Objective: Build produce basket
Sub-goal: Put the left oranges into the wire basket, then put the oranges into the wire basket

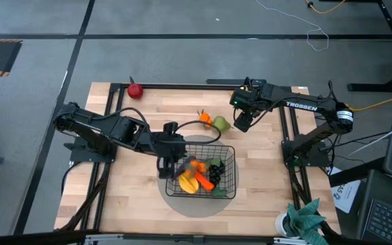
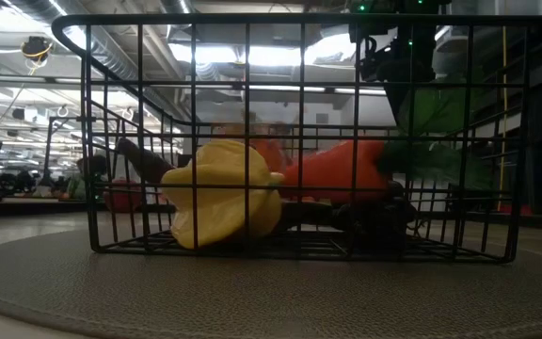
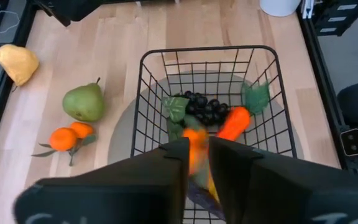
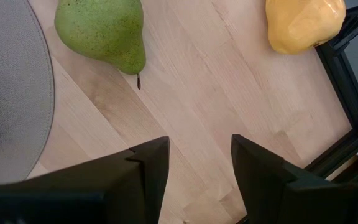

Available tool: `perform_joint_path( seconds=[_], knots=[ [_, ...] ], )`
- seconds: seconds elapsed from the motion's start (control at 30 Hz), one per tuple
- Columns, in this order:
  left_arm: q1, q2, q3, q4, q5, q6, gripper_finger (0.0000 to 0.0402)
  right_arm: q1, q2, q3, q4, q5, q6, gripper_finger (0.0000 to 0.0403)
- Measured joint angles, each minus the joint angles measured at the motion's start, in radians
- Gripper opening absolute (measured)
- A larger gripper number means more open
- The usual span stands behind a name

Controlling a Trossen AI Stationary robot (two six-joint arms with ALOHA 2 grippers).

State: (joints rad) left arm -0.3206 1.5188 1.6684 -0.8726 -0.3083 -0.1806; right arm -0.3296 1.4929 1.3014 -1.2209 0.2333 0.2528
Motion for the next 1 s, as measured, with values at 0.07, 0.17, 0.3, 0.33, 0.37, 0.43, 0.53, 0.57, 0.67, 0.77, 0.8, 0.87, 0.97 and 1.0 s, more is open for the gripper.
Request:
perform_joint_path(
  seconds=[0.07, 0.17, 0.3, 0.33, 0.37, 0.43, 0.53, 0.57, 0.67, 0.77, 0.8, 0.87, 0.97, 1.0],
  knots=[
    [0.000, 0.000, 0.000, 0.000, -0.021, 0.004, 0.0065, 0.000, 0.000, 0.000, 0.000, 0.000, 0.000, 0.0161],
    [0.000, 0.000, 0.000, 0.000, -0.030, 0.006, 0.0076, 0.000, 0.000, 0.000, 0.000, 0.000, 0.000, 0.0161],
    [0.000, 0.000, 0.000, -0.001, -0.030, 0.006, 0.0077, 0.000, 0.000, 0.000, 0.000, 0.000, 0.000, 0.0161],
    [0.000, 0.000, 0.000, 0.000, -0.030, 0.006, 0.0075, 0.000, 0.000, 0.000, 0.000, 0.000, 0.000, 0.0161],
    [0.000, 0.000, 0.000, -0.001, -0.030, 0.006, 0.0075, 0.000, 0.000, 0.000, 0.000, 0.000, 0.000, 0.0161],
    [0.000, 0.000, 0.000, 0.000, -0.030, 0.003, 0.0075, 0.000, 0.000, 0.000, 0.000, 0.000, 0.000, 0.0161],
    [0.000, 0.000, 0.000, 0.000, -0.030, 0.001, 0.0078, 0.000, 0.000, 0.000, 0.000, 0.000, 0.000, 0.0161],
    [0.000, 0.000, 0.000, 0.000, -0.030, 0.001, 0.0078, 0.000, 0.000, 0.000, 0.000, 0.000, 0.000, 0.0161],
    [0.002, 0.000, 0.000, 0.002, -0.030, 0.010, 0.0076, 0.000, 0.000, 0.000, 0.000, 0.000, 0.000, 0.0161],
    [0.002, 0.000, 0.000, 0.002, -0.031, 0.022, 0.0074, 0.000, 0.000, 0.000, 0.000, 0.000, 0.000, 0.0161],
    [0.002, 0.000, 0.000, 0.003, -0.031, 0.026, 0.0074, 0.000, 0.000, 0.000, 0.000, 0.000, 0.000, 0.0161],
    [0.002, 0.000, 0.000, 0.003, -0.031, 0.026, 0.0074, 0.000, 0.000, 0.000, 0.000, 0.000, 0.000, 0.0161],
    [0.002, 0.000, 0.000, 0.003, -0.031, 0.027, 0.0074, 0.000, 0.000, 0.000, 0.000, 0.000, 0.000, 0.0161],
    [0.002, 0.000, 0.000, 0.003, -0.031, 0.026, 0.0074, 0.000, 0.000, 0.000, 0.000, 0.000, 0.000, 0.0161]
  ],
)
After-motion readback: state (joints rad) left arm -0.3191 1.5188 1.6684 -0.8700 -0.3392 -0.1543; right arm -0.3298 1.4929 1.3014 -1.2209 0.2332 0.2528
